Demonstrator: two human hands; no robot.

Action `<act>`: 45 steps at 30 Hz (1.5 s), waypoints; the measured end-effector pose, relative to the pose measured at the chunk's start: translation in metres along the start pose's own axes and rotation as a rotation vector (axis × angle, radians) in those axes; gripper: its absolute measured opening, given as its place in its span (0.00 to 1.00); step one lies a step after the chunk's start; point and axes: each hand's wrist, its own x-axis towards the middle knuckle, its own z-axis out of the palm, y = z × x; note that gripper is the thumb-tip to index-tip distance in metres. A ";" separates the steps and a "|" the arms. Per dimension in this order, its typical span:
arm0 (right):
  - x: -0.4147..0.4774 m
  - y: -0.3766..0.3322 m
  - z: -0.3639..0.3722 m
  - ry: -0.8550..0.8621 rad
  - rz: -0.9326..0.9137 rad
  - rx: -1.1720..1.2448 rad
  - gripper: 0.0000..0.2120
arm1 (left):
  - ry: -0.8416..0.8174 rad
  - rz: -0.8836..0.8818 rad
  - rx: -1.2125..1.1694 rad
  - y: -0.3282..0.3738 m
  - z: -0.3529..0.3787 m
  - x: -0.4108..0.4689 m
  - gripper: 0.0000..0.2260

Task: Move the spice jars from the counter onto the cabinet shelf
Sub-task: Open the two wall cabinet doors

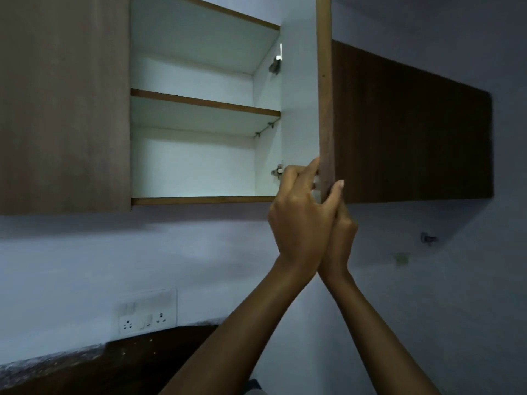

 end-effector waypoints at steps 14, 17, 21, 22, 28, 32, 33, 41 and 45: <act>0.056 0.106 -0.083 0.123 0.783 0.856 0.20 | -0.274 0.089 -0.018 0.052 0.138 -0.031 0.18; 0.064 0.123 -0.091 0.070 0.878 0.984 0.18 | -0.270 0.068 0.013 0.059 0.158 -0.037 0.17; 0.063 0.128 -0.095 0.004 0.818 0.877 0.18 | -0.211 0.087 0.016 0.058 0.168 -0.043 0.16; 0.062 0.130 -0.094 0.004 0.799 0.838 0.18 | -0.210 0.088 0.018 0.057 0.170 -0.043 0.16; 0.059 0.129 -0.093 0.009 0.856 0.901 0.17 | -0.236 0.105 0.047 0.054 0.166 -0.042 0.17; 0.051 0.127 -0.085 0.099 0.879 0.830 0.16 | -0.280 0.146 0.061 0.049 0.159 -0.041 0.19; 0.048 0.125 -0.084 0.105 0.887 0.854 0.14 | -0.294 0.163 0.066 0.047 0.156 -0.039 0.20; 0.012 0.076 -0.043 0.190 0.804 0.580 0.10 | -0.409 0.449 0.170 0.001 0.115 -0.026 0.17; -0.007 0.053 -0.006 0.045 0.649 0.394 0.15 | -0.346 0.611 0.327 -0.049 0.061 0.001 0.11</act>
